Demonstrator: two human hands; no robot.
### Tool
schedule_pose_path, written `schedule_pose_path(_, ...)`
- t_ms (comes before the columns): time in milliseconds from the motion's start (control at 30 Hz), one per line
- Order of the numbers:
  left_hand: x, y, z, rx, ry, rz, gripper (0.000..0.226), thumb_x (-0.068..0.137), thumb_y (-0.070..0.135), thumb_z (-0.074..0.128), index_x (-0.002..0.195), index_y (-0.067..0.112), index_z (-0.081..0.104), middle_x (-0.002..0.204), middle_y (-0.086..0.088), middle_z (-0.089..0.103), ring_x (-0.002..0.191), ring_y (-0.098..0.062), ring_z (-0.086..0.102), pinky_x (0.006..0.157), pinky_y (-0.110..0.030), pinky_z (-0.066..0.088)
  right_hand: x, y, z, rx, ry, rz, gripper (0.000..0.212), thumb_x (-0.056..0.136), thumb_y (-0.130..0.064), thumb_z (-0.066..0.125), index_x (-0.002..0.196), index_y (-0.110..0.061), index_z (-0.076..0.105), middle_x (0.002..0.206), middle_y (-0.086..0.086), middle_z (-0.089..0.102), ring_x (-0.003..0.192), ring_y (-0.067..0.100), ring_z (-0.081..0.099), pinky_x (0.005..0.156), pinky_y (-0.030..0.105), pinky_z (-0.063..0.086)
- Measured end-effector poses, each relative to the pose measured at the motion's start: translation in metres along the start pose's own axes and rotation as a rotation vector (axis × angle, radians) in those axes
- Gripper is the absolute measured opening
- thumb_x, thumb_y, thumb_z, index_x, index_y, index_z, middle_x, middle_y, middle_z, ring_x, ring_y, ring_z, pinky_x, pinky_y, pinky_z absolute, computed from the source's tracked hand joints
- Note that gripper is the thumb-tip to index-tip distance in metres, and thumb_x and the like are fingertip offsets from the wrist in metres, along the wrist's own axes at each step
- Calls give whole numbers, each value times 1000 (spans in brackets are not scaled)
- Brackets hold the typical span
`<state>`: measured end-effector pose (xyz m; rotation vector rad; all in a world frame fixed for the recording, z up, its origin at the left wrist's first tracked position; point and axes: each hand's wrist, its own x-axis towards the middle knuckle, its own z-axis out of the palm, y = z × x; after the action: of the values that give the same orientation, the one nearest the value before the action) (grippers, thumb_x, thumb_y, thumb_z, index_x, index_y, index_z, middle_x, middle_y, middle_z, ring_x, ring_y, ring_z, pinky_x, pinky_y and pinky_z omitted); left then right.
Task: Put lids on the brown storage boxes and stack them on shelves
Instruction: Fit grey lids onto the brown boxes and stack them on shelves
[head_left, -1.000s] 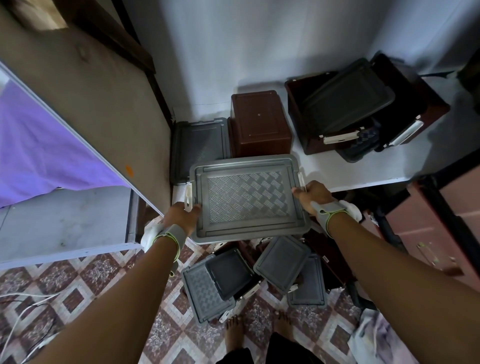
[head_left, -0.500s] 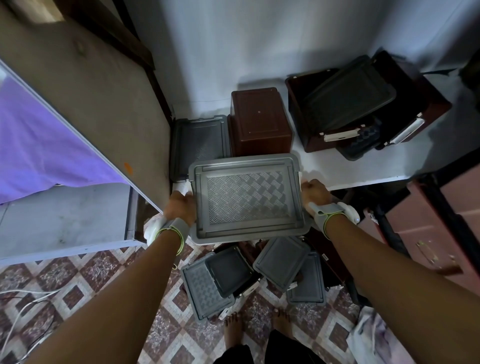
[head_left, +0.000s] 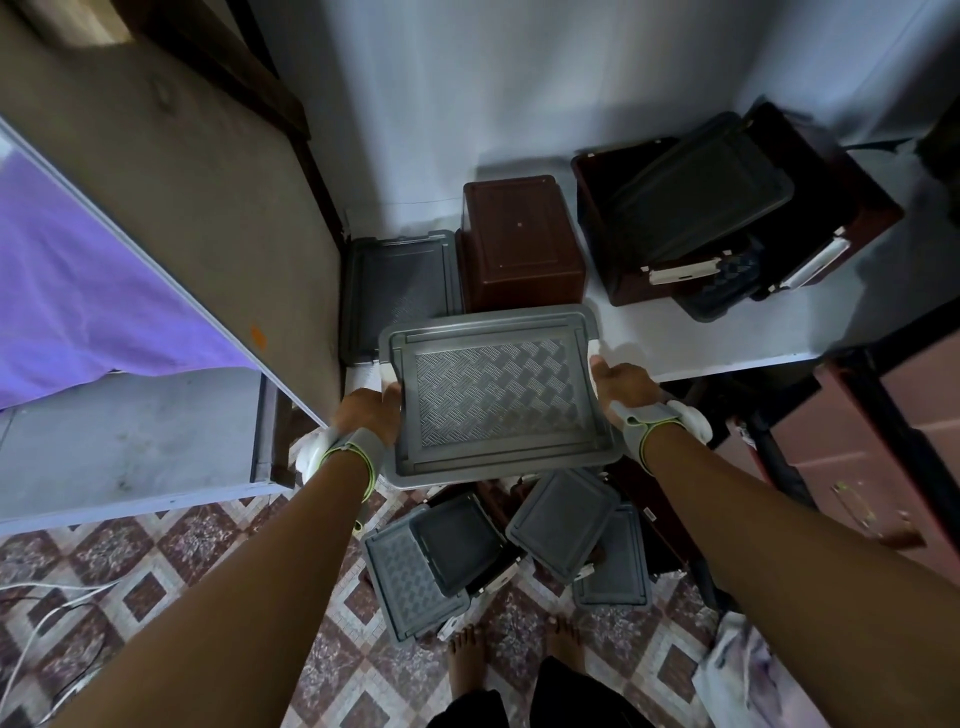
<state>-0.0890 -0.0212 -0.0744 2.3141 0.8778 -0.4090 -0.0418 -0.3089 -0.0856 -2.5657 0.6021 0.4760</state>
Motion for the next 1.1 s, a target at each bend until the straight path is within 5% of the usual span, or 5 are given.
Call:
schedule_pose_path(300,-13,-4,-23,-273,-169,67,57,96,47,51,112,-6,65,119,-32,63,111,-46,61,92,-45,53,-36,11,-20,147,44,-100,56,102,-45,32,73,-5,58,81,14,63,89,36,60,79,36,41)
schedule_pose_path(433,-36,12,-47,-531,-150,107,43,74,59,51,65,16,51,69,-19,57,56,-31,54,59,-31,39,-60,10,-49,239,188,-140,59,100,-45,42,53,-8,44,58,10,46,69,31,52,66,33,38)
schedule_pose_path(567,-66,30,-75,-704,-147,173,43,92,41,56,59,17,43,38,7,45,38,-9,44,51,-24,37,-86,6,-88,274,267,-176,58,98,-46,47,82,5,70,80,17,60,85,35,59,70,31,39)
schedule_pose_path(1000,-207,73,-151,-1108,49,372,17,83,29,68,82,12,71,66,6,71,56,-10,63,51,-22,50,-148,7,-213,500,235,-382,56,89,-48,62,64,3,62,67,21,55,65,28,54,66,34,42)
schedule_pose_path(1100,-236,75,-163,-1139,35,387,27,81,32,68,93,8,73,86,-4,74,65,-17,66,58,-26,55,-162,9,-234,558,205,-436,55,85,-45,68,88,10,69,91,27,68,83,35,65,76,40,52)
